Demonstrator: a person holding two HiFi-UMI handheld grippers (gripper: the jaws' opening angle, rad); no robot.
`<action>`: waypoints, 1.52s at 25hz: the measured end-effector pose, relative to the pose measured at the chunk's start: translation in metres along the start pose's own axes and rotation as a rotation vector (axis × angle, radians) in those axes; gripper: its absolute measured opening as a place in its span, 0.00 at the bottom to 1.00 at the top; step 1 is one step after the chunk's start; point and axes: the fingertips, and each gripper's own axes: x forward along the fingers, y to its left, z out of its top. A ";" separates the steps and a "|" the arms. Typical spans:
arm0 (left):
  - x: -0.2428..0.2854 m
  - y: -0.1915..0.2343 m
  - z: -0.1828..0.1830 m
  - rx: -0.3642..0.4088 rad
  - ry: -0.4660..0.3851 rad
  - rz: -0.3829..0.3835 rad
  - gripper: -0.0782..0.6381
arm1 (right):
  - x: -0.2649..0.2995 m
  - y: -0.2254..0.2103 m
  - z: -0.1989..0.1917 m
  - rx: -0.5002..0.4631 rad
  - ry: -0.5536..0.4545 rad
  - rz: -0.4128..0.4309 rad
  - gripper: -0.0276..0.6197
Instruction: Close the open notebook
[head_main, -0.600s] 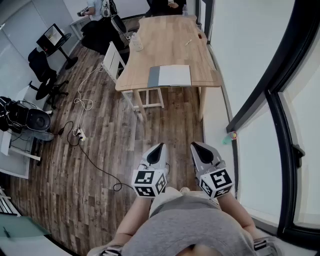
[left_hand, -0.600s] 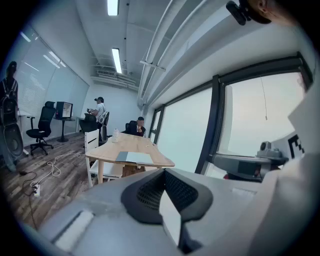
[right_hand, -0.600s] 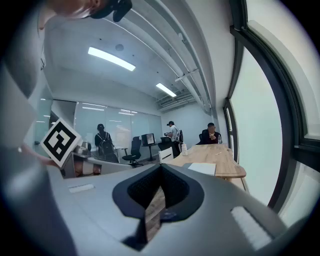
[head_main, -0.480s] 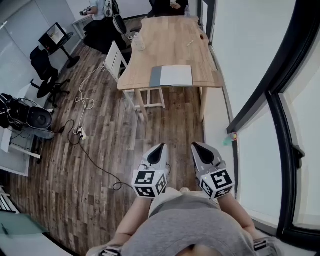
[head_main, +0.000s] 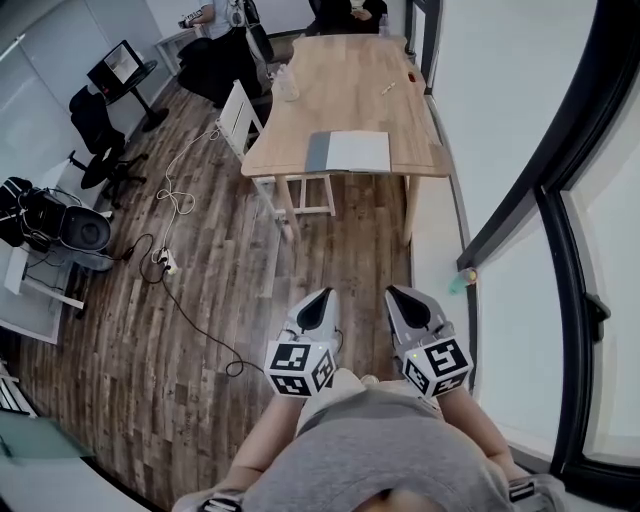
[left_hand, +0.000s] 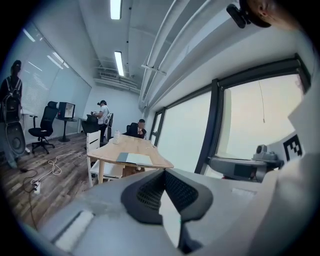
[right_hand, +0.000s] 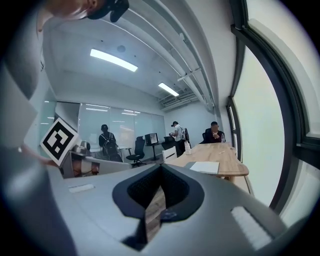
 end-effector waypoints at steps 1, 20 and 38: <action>-0.001 -0.001 -0.001 -0.001 0.000 0.000 0.12 | -0.001 -0.001 -0.001 0.015 0.001 0.003 0.04; 0.020 0.010 -0.002 -0.034 -0.009 0.012 0.12 | 0.018 -0.014 -0.007 0.054 0.003 0.009 0.04; 0.156 0.099 0.042 -0.065 0.030 0.003 0.12 | 0.158 -0.097 0.023 0.018 0.034 -0.026 0.04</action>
